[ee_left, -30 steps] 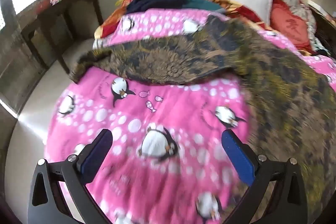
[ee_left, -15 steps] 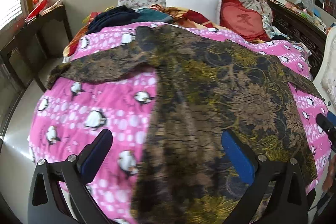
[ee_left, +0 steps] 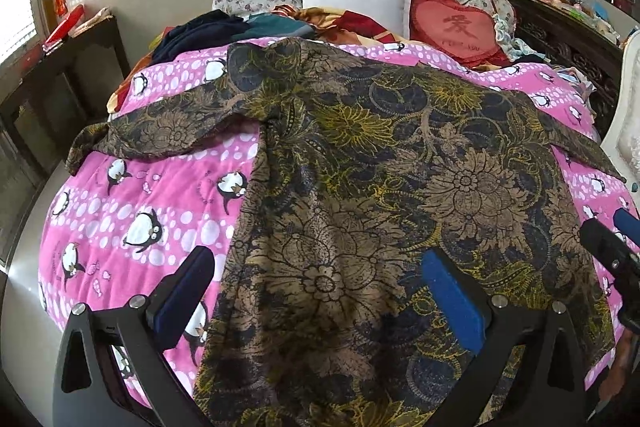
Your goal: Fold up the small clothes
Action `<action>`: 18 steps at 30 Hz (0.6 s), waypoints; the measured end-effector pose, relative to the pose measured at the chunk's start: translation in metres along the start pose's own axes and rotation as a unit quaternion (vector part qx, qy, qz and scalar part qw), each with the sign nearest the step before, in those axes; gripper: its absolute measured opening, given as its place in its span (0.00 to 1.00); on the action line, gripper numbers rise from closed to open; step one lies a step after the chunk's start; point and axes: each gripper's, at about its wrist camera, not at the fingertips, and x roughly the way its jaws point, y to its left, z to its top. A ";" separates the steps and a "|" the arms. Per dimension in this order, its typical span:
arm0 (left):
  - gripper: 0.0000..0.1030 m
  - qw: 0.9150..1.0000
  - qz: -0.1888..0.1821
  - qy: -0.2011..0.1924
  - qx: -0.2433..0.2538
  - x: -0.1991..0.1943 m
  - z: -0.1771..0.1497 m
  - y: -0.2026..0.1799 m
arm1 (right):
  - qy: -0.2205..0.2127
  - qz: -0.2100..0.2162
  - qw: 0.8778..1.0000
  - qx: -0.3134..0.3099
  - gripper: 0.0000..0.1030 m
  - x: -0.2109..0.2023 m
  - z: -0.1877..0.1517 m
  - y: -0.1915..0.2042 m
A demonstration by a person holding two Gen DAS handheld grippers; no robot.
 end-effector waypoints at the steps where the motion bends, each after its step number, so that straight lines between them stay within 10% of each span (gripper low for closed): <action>1: 1.00 1.000 -0.001 0.001 -0.003 0.001 0.000 0.001 | 0.001 -0.002 1.000 -0.002 1.00 0.001 -0.001 0.001; 18: 1.00 1.000 0.007 0.008 -0.008 0.014 0.008 0.006 | 0.004 0.003 1.000 -0.015 1.00 0.018 0.007 0.008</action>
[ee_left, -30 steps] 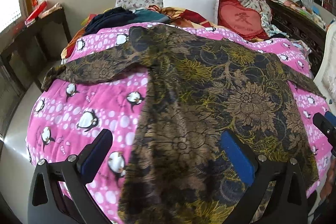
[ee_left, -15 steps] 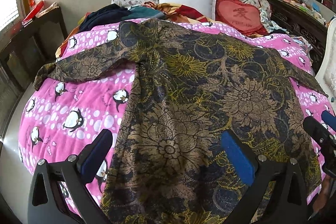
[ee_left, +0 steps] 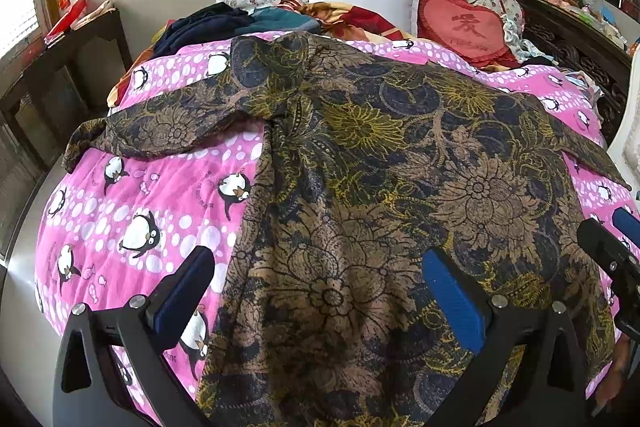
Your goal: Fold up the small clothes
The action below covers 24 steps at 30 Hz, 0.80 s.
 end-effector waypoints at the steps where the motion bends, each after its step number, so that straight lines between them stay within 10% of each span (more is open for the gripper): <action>1: 1.00 1.000 0.001 0.001 -0.001 0.001 0.001 0.001 | -0.001 0.001 1.000 -0.001 1.00 0.001 0.001 0.001; 24: 1.00 1.000 0.009 0.007 -0.008 0.015 0.011 0.009 | 0.013 0.008 1.000 -0.019 1.00 0.025 0.009 0.018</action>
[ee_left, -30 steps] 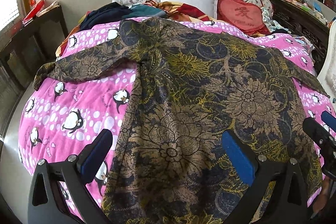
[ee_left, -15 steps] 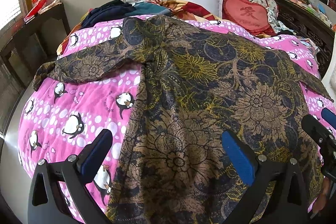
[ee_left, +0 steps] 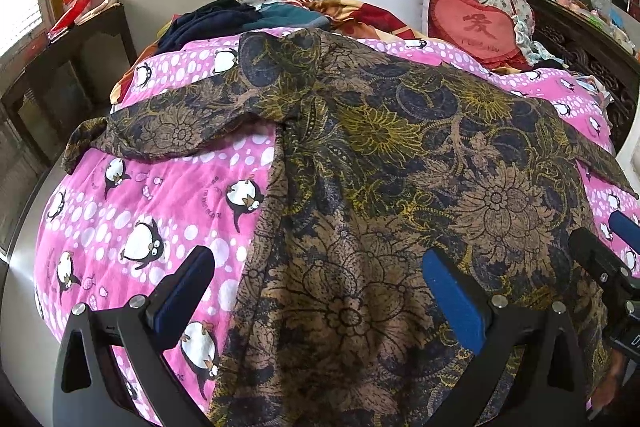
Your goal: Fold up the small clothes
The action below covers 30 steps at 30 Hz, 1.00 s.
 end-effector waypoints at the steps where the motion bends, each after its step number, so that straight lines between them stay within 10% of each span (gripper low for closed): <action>1: 1.00 1.000 0.001 0.000 -0.001 0.000 0.000 0.001 | 0.000 0.000 1.000 -0.001 1.00 0.000 0.000 0.001; 30: 1.00 1.000 0.009 0.004 -0.013 0.007 0.007 0.015 | 0.004 0.007 1.000 -0.025 1.00 0.016 0.010 0.026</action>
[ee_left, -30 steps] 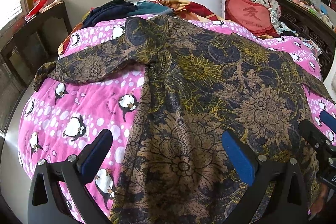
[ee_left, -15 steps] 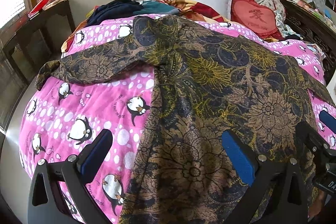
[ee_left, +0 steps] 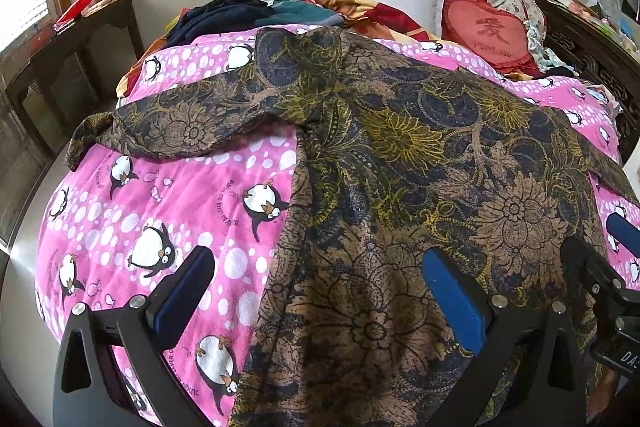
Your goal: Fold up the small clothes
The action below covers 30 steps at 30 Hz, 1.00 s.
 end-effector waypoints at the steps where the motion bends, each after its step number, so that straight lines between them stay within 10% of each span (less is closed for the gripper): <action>1: 1.00 1.000 0.000 0.000 0.000 0.001 0.000 0.001 | 0.000 0.000 1.000 0.000 1.00 0.000 0.000 0.000; 13: 1.00 1.000 -0.008 0.010 -0.012 0.009 0.003 0.020 | 0.006 0.001 1.000 -0.021 1.00 0.013 0.007 0.014; 21: 1.00 0.994 0.020 0.013 -0.103 0.014 0.016 0.122 | 0.008 0.035 0.998 -0.049 1.00 0.033 0.025 0.048; 30: 1.00 0.942 0.037 -0.014 -0.334 0.034 0.036 0.285 | 0.021 0.076 0.993 -0.083 1.00 0.060 0.040 0.098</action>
